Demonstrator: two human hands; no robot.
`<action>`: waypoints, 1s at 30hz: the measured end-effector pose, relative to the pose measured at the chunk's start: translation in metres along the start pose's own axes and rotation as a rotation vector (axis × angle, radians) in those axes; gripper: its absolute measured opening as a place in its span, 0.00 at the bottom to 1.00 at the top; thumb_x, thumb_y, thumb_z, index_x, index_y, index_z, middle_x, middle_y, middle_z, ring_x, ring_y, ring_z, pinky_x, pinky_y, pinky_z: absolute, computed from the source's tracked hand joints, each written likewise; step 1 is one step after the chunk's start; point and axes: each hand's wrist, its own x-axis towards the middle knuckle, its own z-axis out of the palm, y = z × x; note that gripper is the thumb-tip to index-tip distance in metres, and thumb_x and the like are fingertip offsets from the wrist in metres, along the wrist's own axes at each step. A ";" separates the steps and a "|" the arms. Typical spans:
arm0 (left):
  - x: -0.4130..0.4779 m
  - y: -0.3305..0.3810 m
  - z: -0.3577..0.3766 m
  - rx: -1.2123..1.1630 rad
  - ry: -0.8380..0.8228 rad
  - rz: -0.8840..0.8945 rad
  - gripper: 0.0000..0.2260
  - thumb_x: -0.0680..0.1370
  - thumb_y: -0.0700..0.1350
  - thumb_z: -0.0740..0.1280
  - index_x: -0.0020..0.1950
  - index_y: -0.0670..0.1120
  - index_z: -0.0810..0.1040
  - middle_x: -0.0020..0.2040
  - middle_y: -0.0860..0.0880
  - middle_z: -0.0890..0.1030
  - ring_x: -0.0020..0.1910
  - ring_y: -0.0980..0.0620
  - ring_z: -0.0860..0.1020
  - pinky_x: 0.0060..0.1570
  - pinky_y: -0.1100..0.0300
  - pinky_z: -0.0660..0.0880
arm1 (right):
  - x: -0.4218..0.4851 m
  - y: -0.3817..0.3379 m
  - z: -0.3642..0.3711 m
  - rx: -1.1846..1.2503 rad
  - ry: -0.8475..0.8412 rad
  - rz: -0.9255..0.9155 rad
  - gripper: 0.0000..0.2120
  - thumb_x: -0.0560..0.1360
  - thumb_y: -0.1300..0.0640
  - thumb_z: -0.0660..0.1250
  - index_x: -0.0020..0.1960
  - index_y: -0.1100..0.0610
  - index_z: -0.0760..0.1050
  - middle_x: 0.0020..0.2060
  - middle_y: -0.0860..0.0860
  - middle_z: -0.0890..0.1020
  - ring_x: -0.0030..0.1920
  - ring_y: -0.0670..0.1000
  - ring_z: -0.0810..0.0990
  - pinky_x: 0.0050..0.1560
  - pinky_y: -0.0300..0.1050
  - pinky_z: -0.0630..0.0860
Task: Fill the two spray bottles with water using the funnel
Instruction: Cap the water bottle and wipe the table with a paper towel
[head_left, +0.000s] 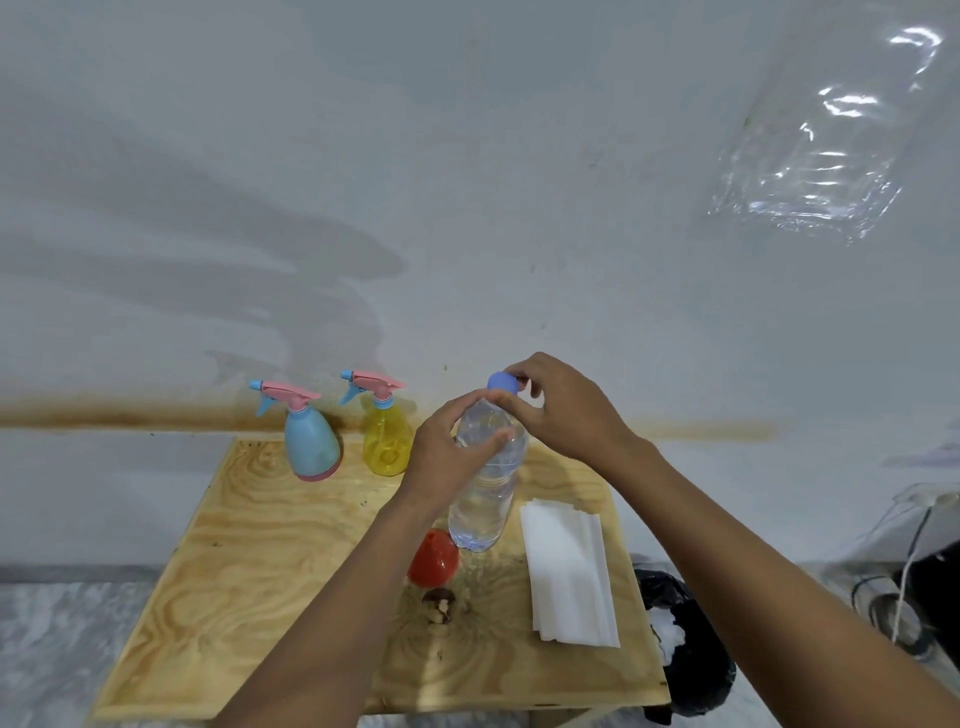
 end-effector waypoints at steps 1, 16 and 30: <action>-0.001 0.000 0.000 0.013 -0.017 0.002 0.25 0.73 0.52 0.77 0.69 0.55 0.76 0.63 0.59 0.80 0.64 0.64 0.75 0.64 0.56 0.76 | -0.004 0.003 0.002 0.034 0.004 0.011 0.22 0.78 0.34 0.60 0.63 0.47 0.76 0.54 0.42 0.78 0.48 0.42 0.77 0.48 0.40 0.74; -0.061 -0.120 -0.004 0.242 -0.024 -0.499 0.34 0.72 0.53 0.77 0.75 0.47 0.68 0.71 0.50 0.71 0.68 0.53 0.73 0.65 0.60 0.70 | -0.066 0.041 0.113 0.666 0.033 0.285 0.45 0.65 0.42 0.80 0.75 0.45 0.60 0.68 0.42 0.74 0.67 0.39 0.72 0.65 0.41 0.73; -0.072 -0.163 0.006 0.497 0.065 -0.460 0.14 0.79 0.48 0.69 0.64 0.49 0.80 0.57 0.48 0.79 0.55 0.47 0.78 0.54 0.53 0.77 | -0.047 0.040 0.143 0.664 0.163 0.357 0.38 0.62 0.40 0.80 0.67 0.46 0.69 0.59 0.42 0.79 0.59 0.44 0.79 0.59 0.51 0.80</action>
